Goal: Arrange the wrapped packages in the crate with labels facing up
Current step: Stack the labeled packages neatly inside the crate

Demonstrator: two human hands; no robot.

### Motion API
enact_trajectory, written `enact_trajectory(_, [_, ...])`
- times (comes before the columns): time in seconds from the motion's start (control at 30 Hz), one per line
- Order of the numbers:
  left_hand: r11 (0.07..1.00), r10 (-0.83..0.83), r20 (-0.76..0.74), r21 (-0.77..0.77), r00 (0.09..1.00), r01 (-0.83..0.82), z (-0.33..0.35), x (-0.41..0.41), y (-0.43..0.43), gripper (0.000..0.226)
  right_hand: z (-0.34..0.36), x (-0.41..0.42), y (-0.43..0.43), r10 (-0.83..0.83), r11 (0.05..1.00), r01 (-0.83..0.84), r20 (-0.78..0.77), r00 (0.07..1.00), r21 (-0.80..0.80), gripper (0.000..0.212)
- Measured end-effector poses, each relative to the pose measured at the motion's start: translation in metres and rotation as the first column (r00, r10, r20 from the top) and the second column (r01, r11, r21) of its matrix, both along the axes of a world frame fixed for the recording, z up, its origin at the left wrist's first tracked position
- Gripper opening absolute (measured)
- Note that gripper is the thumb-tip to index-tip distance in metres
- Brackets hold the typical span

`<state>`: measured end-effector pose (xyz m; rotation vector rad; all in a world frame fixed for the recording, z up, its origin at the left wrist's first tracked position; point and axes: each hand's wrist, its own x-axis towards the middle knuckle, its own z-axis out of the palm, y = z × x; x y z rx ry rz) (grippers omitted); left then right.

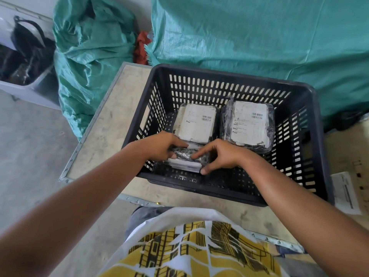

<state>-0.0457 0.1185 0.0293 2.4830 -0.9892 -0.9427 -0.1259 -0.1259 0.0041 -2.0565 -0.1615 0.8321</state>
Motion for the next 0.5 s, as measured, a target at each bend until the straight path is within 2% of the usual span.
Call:
enact_trajectory(0.1, [0.999, 0.053, 0.002, -0.010, 0.999, -0.053, -0.003, 0.003, 0.000, 0.060, -0.002, 0.007, 0.004, -0.073, 0.996, 0.079, 0.118, 0.990, -0.044, 0.051])
enact_trajectory(0.23, [0.999, 0.011, 0.034, -0.036, 0.999, -0.009, -0.001, 0.003, 0.002, 0.083, 0.000, 0.008, 0.000, -0.176, 0.984, 0.172, 0.170, 0.970, 0.038, 0.035])
enact_trajectory(0.33, [0.969, 0.070, 0.059, -0.243, 0.996, -0.054, 0.005, 0.002, 0.004, 0.063, 0.015, 0.003, -0.009, -0.238, 0.970, 0.226, 0.169, 0.957, 0.086, 0.032])
enact_trajectory(0.4, [0.895, 0.180, 0.024, -0.418, 0.983, -0.154, 0.013, -0.003, 0.006, 0.049, 0.031, 0.000, -0.016, -0.275, 0.960, 0.256, 0.203, 0.940, 0.116, 0.034])
enact_trajectory(0.5, [0.698, 0.317, -0.099, -0.649, 0.943, -0.302, 0.027, -0.012, 0.008, 0.038, 0.054, -0.005, -0.027, -0.362, 0.923, 0.316, 0.223, 0.905, 0.218, 0.031])
